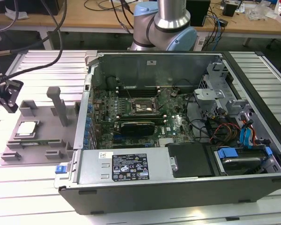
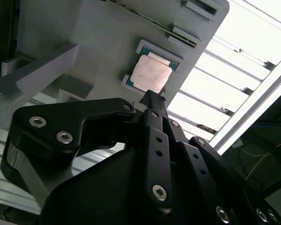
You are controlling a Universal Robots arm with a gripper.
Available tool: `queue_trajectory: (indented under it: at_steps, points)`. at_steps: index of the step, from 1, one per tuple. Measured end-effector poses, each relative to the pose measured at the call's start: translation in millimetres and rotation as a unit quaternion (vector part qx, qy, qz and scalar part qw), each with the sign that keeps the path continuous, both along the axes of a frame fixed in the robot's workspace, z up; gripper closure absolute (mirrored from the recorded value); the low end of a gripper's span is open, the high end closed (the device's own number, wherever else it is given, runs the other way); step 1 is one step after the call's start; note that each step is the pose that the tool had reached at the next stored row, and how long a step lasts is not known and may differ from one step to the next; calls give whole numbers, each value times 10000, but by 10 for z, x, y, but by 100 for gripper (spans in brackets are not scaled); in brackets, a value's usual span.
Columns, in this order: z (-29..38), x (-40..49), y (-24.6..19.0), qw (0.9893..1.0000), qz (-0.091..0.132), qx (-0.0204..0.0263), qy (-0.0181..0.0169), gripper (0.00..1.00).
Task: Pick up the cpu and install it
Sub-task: 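Pick up the cpu and move it towards the insertion slot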
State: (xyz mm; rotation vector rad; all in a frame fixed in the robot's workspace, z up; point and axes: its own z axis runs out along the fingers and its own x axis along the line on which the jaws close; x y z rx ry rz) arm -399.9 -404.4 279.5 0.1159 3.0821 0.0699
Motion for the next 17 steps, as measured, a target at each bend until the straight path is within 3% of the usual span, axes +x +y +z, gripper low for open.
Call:
queue_trajectory:
  at_steps: [4, 10, 12, 15, 17]
  points:
    - [-100, 0, 0, 10000, 0, 0, 0, 89]
    - [-199, 0, 0, 10000, 0, 0, 0, 89]
    - [-302, 0, 0, 10000, 0, 0, 2, 89]
    - [-368, 0, 1, 10000, 0, 0, 4, 89]
    - [-450, 0, 1, 10000, 8, 0, 15, 89]
